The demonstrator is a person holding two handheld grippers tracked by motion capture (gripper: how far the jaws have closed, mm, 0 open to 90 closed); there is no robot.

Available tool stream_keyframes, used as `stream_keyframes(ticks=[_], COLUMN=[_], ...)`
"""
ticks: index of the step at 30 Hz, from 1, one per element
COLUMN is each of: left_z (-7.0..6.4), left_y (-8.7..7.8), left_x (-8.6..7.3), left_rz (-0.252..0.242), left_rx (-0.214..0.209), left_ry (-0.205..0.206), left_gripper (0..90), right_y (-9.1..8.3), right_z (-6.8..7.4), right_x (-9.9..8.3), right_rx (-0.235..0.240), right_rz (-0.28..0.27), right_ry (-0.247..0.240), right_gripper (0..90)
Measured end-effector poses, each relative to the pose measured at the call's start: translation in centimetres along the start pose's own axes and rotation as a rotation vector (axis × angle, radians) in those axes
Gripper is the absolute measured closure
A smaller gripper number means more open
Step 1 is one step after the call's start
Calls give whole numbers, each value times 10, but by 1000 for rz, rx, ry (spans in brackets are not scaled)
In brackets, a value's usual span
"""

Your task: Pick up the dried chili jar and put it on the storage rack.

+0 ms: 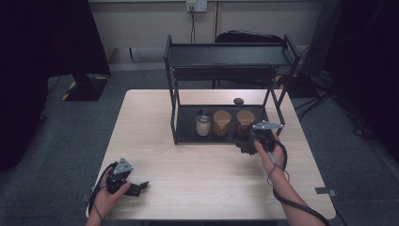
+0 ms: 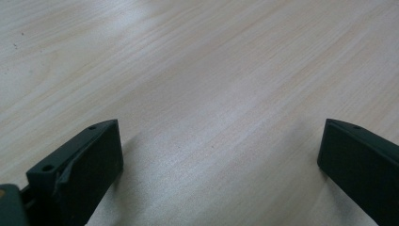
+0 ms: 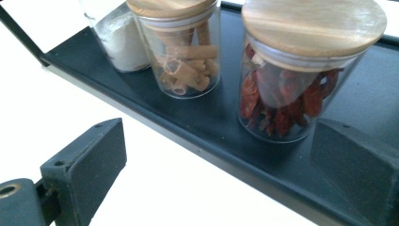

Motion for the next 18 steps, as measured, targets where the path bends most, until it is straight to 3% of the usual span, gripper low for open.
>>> stream_keyframes(ticks=[18], left_z=[0], left_y=[0], left_x=[0], left_rz=[0], left_rx=[0], left_ry=[0], left_gripper=[1], right_y=[-9], right_z=[-1], right_x=[-17], right_rx=[28], right_rz=[16], right_ry=[5], right_gripper=[34])
Point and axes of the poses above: each handheld gripper's, and its own axes: y roughly forward along the jaws, x roughly out of its top, z roughly to its left, the point moved 7 cm from there along y, roughly forward along the jaws, and after that the axes turned 15 degrees about y, right-handed, at the moved point
